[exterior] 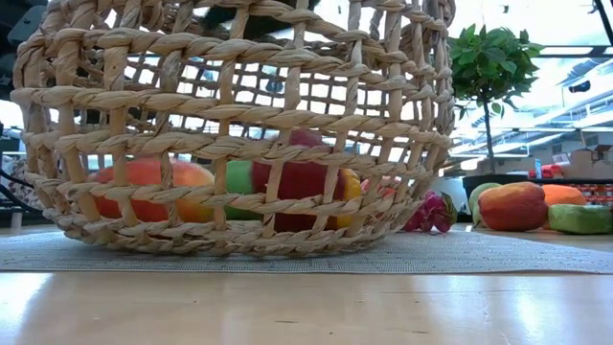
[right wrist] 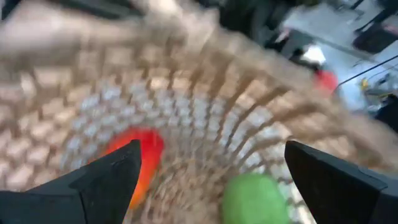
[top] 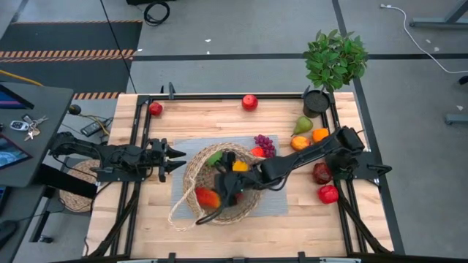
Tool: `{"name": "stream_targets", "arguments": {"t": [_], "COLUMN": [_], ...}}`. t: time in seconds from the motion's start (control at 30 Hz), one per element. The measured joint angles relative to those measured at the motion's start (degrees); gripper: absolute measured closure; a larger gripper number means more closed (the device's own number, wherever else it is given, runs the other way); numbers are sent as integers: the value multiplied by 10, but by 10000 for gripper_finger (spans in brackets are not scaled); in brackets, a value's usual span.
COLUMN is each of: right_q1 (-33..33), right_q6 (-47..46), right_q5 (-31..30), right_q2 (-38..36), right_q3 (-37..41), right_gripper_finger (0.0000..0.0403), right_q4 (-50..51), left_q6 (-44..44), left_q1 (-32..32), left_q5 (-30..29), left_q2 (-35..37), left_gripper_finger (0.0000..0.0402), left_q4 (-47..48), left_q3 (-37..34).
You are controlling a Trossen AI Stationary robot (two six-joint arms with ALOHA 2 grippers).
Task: Build produce basket
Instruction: Put the red apple into the brown basket
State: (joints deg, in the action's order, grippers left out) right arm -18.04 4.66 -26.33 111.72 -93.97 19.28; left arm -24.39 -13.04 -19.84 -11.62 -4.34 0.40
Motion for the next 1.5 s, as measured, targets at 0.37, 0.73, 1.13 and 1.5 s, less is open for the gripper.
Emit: {"name": "stream_targets", "arguments": {"t": [0.37, 0.73, 1.13, 1.5], "right_q1": [-4, -2, 17, 30], "right_q6": [-35, -137, -333, -490], "right_q5": [-42, -142, -196, -158], "right_q2": [-67, -163, -242, -322], "right_q3": [-48, -47, -46, 54], "right_gripper_finger": [16, 18, 18, 18], "right_q4": [96, 244, 480, 593], "left_q6": [0, 0, 0, 0], "left_q1": [0, 0, 0, 0], "left_q5": [0, 0, 0, 0], "left_q2": [0, 0, 0, 0], "left_gripper_finger": [204, 208, 208, 206], "left_q4": [0, 0, 0, -1], "left_q3": [0, 0, 0, 0]}}
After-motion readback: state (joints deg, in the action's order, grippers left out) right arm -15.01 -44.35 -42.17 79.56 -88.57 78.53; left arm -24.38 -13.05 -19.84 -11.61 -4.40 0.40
